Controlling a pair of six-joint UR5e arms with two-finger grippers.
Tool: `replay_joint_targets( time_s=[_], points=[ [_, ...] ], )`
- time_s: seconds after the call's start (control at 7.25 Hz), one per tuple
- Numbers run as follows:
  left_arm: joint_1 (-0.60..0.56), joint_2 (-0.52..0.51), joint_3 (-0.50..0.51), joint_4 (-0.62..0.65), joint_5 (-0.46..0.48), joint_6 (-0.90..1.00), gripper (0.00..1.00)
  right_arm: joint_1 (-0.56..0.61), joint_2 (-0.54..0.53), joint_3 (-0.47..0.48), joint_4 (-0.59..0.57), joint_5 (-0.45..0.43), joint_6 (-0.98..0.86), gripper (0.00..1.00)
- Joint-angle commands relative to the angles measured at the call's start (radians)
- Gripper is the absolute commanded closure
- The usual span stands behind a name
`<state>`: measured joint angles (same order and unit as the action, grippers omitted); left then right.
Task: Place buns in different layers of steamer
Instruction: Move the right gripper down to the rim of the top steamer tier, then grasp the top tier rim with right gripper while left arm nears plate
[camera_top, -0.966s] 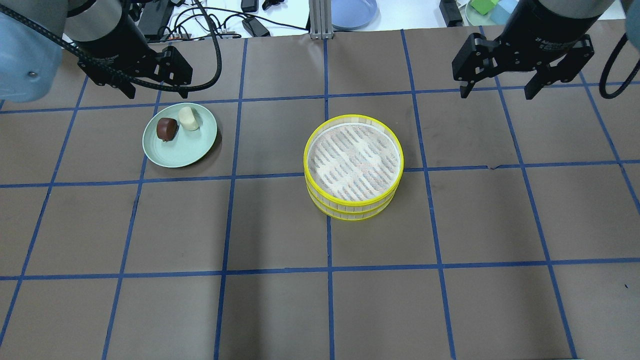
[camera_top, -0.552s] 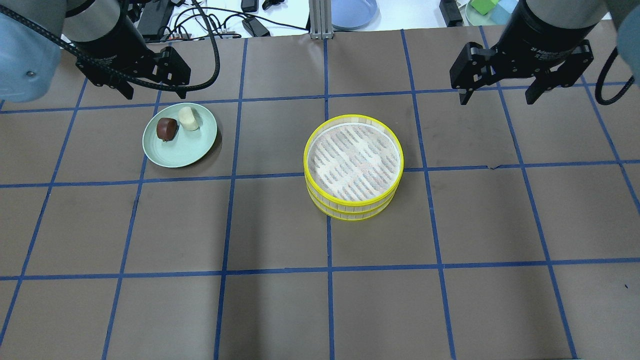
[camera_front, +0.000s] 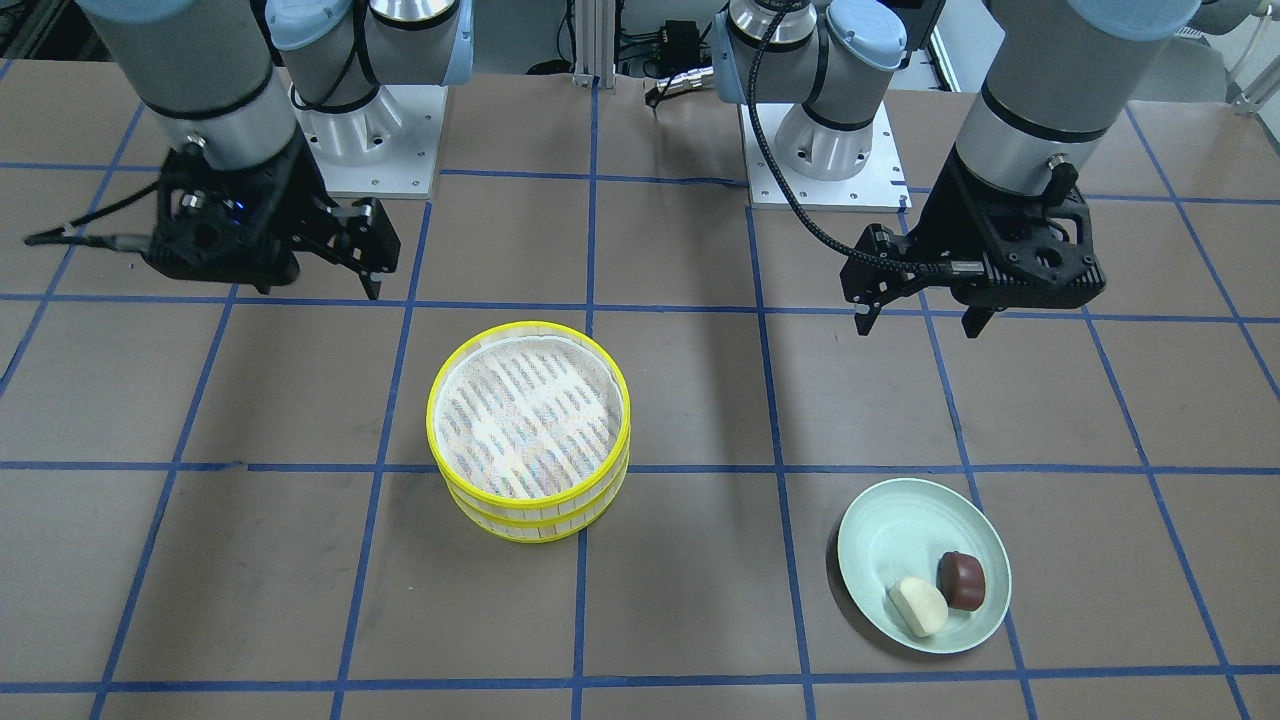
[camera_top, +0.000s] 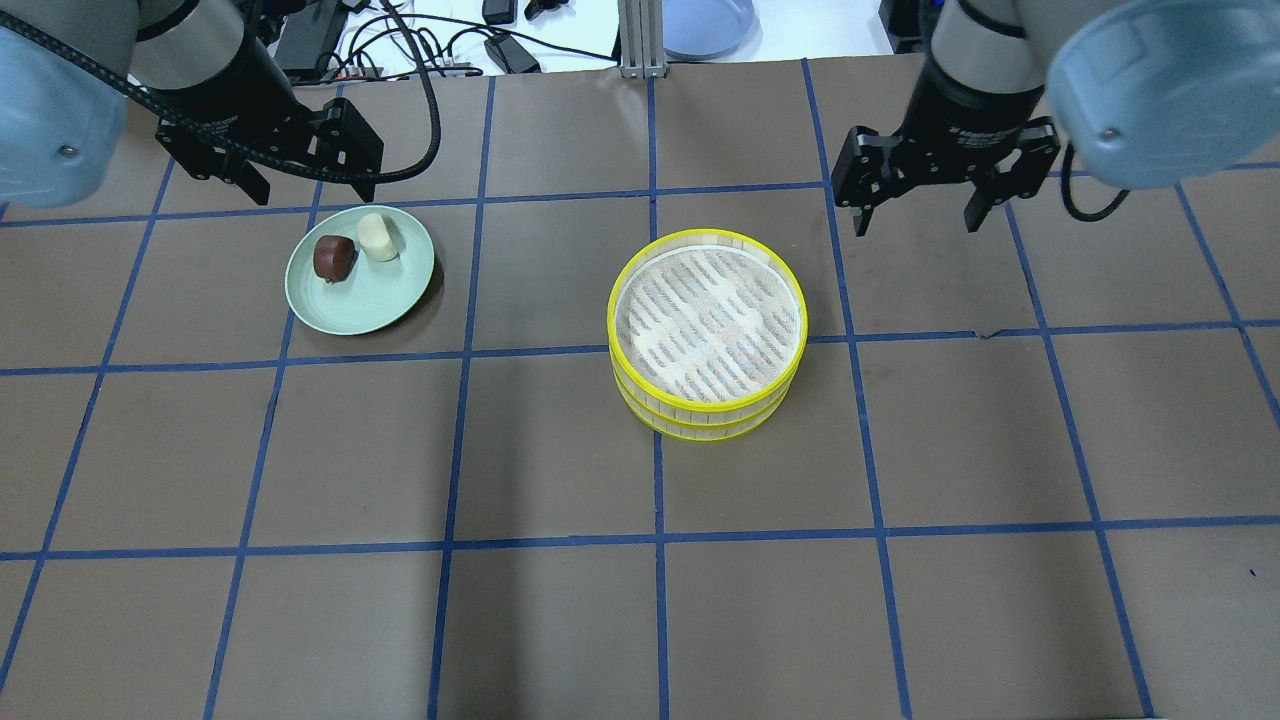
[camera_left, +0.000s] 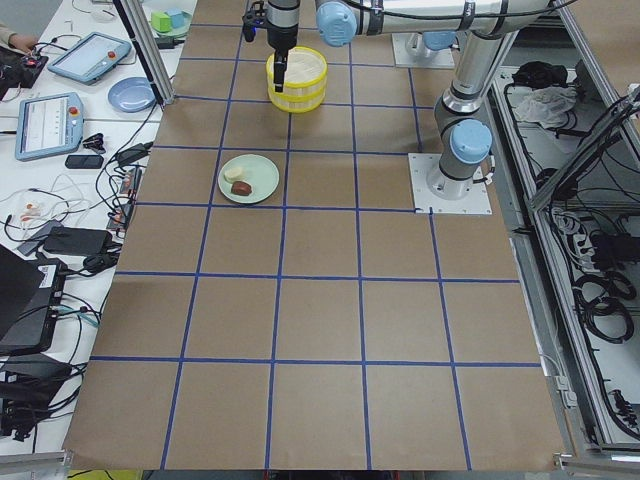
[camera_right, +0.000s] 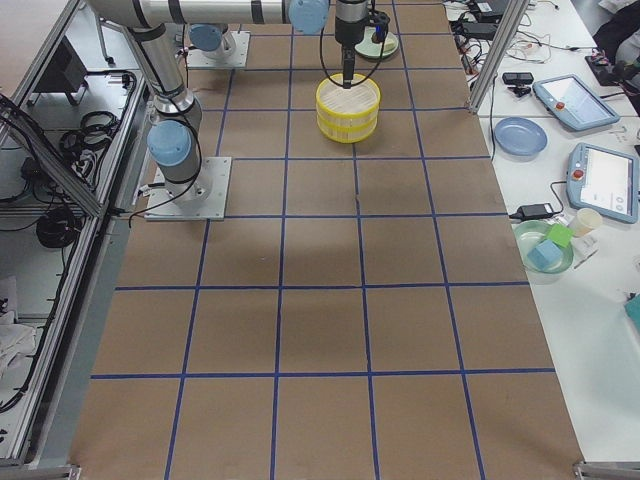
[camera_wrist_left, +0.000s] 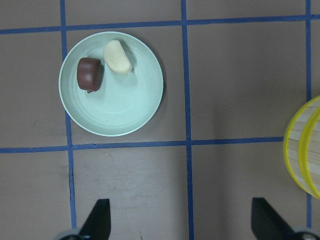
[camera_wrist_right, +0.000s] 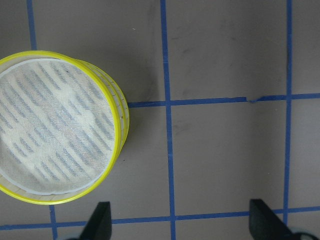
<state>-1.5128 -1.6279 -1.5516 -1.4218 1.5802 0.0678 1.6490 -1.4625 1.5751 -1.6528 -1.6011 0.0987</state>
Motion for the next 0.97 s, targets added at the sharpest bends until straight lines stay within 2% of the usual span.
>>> replay_joint_targets(
  time_s=[0.0,0.28,0.41,0.55,0.69,0.83],
  points=[
    [0.0,-0.003,-0.002,0.0,0.007,0.006,0.0,0.083,0.186,0.058,-0.195,0.003,0.058,0.05],
    [0.019,-0.058,-0.002,0.026,-0.002,0.061,0.0,0.084,0.26,0.124,-0.303,-0.003,0.056,0.15],
    [0.02,-0.116,-0.004,0.147,-0.002,0.066,0.0,0.083,0.258,0.123,-0.303,0.004,0.056,0.63],
    [0.025,-0.175,-0.002,0.228,-0.002,0.07,0.0,0.083,0.252,0.123,-0.3,0.006,0.055,0.95],
    [0.048,-0.254,-0.004,0.316,0.001,0.07,0.0,0.083,0.249,0.115,-0.294,0.0,0.055,1.0],
    [0.081,-0.332,-0.002,0.398,-0.003,0.07,0.0,0.081,0.235,0.111,-0.294,0.0,0.053,1.0]
  ],
)
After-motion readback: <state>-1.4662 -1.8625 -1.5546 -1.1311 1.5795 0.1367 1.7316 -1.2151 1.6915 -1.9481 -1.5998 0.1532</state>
